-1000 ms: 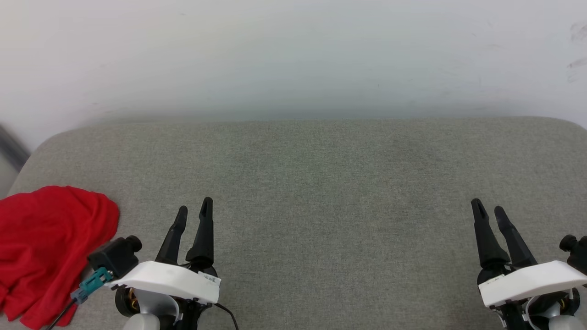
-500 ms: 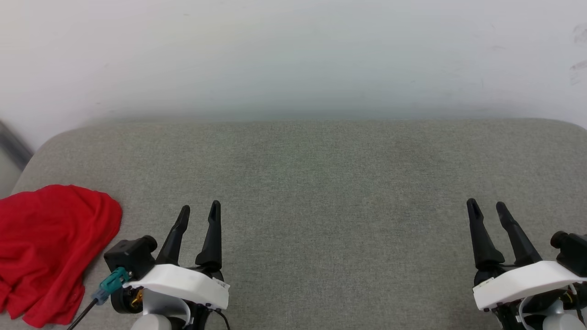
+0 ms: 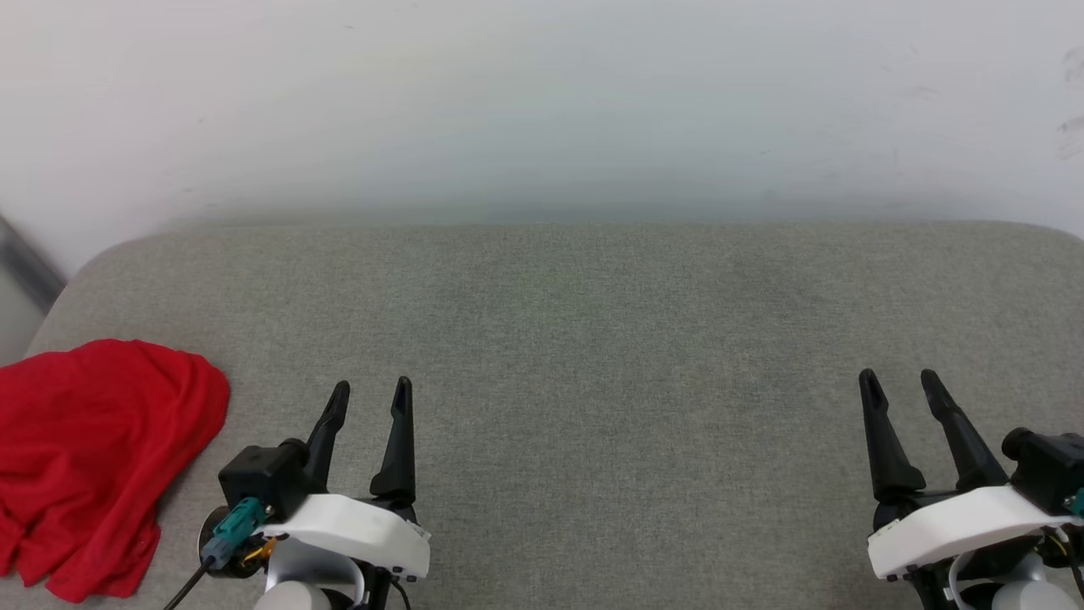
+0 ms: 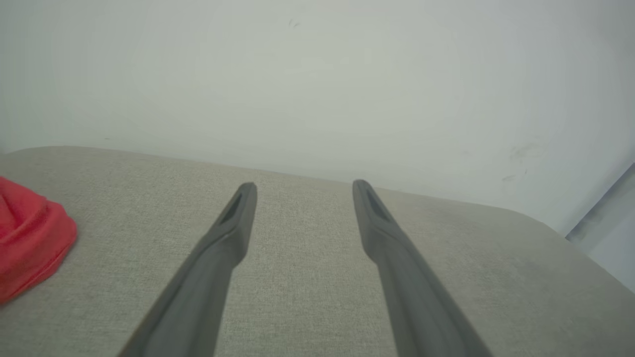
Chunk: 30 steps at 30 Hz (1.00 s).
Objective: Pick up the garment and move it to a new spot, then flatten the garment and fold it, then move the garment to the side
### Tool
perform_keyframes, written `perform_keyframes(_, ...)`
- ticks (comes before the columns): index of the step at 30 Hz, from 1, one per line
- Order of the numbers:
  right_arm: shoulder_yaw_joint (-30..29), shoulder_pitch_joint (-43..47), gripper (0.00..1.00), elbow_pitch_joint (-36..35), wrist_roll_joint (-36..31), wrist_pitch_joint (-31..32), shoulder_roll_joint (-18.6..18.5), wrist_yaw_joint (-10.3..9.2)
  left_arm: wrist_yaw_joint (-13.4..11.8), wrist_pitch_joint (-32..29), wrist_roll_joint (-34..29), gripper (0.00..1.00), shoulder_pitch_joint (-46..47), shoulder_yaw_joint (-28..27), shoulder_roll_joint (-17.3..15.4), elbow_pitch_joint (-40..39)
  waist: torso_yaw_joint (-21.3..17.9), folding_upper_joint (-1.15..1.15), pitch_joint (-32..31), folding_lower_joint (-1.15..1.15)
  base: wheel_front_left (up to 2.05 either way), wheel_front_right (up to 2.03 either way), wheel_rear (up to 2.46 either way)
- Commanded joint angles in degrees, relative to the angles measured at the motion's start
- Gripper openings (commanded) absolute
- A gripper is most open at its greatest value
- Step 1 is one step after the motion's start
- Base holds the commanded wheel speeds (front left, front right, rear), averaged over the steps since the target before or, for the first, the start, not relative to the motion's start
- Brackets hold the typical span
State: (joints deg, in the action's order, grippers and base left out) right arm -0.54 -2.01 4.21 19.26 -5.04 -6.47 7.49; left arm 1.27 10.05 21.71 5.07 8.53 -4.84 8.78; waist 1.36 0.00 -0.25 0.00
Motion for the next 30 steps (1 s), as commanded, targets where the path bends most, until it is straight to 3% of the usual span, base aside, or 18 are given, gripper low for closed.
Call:
perform_keyframes(1,-0.05,0.39,1.0,-0.57,-1.17,-0.37,0.11,0.01,-0.41,0.49,-1.35,1.0,1.18,0.15,-0.33,-0.25,0.03,0.0,-0.01,0.0,0.0,0.0,0.0)
perform_keyframes(30,-0.48,1.01,1.0,-1.05,-13.64,-2.09,1.98,0.0,-2.04,3.97,-13.46,1.0,1.19,1.16,-0.14,2.34,0.08,0.0,-0.24,0.0,0.0,0.0,0.0)
